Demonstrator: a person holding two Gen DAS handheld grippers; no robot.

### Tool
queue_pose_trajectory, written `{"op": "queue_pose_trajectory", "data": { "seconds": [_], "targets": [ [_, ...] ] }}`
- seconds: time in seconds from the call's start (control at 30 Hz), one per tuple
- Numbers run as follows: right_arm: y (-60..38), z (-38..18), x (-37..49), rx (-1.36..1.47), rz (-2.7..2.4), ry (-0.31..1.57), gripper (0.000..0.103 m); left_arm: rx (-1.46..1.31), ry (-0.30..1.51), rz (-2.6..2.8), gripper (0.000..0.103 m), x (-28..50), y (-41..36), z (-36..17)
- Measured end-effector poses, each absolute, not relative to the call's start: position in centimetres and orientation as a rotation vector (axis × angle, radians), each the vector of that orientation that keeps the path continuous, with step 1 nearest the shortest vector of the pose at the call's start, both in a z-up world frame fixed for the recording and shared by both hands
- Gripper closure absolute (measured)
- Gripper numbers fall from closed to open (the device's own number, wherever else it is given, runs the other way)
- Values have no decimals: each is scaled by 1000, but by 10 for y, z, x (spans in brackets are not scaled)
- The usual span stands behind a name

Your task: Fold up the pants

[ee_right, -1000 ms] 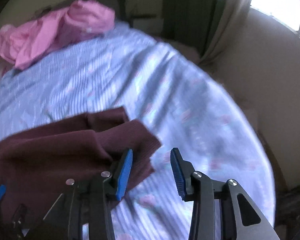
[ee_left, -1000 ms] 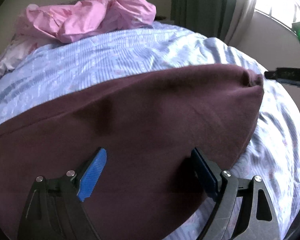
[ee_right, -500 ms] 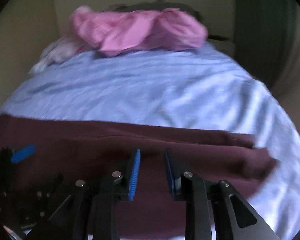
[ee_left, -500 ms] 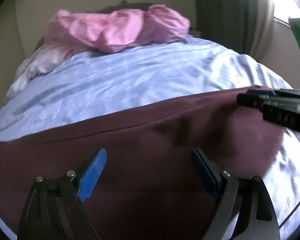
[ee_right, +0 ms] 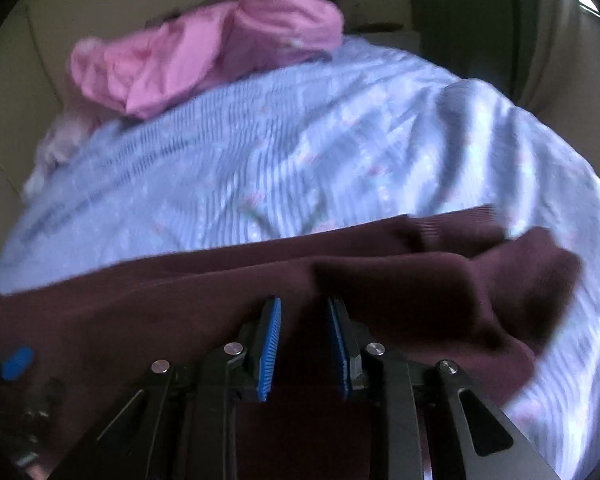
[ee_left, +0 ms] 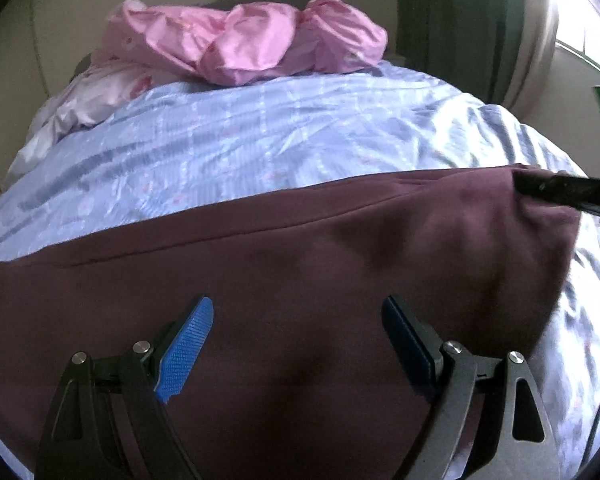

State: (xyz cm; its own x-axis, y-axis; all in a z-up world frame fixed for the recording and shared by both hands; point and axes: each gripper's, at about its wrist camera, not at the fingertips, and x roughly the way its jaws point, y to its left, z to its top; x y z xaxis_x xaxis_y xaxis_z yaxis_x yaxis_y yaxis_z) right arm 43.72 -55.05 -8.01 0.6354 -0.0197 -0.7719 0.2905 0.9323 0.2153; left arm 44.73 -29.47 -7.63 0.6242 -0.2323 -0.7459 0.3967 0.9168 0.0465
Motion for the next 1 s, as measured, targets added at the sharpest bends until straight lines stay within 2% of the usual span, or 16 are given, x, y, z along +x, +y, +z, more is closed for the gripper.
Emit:
{"op": "queue_pose_trajectory", "data": {
  "seconds": [0.07,0.13,0.17,0.23,0.57,0.63,1.0],
  "targets": [
    [-556,-62,409,365,-187,761,71,211,801,-385,16,441,-299,-70],
    [-566,-55,382,421,-235,682,30,220,769,-400,16,434,-305,-62],
    [-573,-52,365,458,-274,626,26,229,757,-408,16,430,-309,-59],
    [-584,-54,340,516,-319,562,26,249,729,-421,16,422,-318,-52],
    [-632,-118,320,963,-236,564,25,294,706,-487,16,403,-355,-44],
    [-634,-127,323,1011,-199,556,20,292,706,-484,16,404,-360,-44],
    [-646,-148,352,1089,-203,601,15,100,838,-427,16,445,-368,-55]
  ]
}}
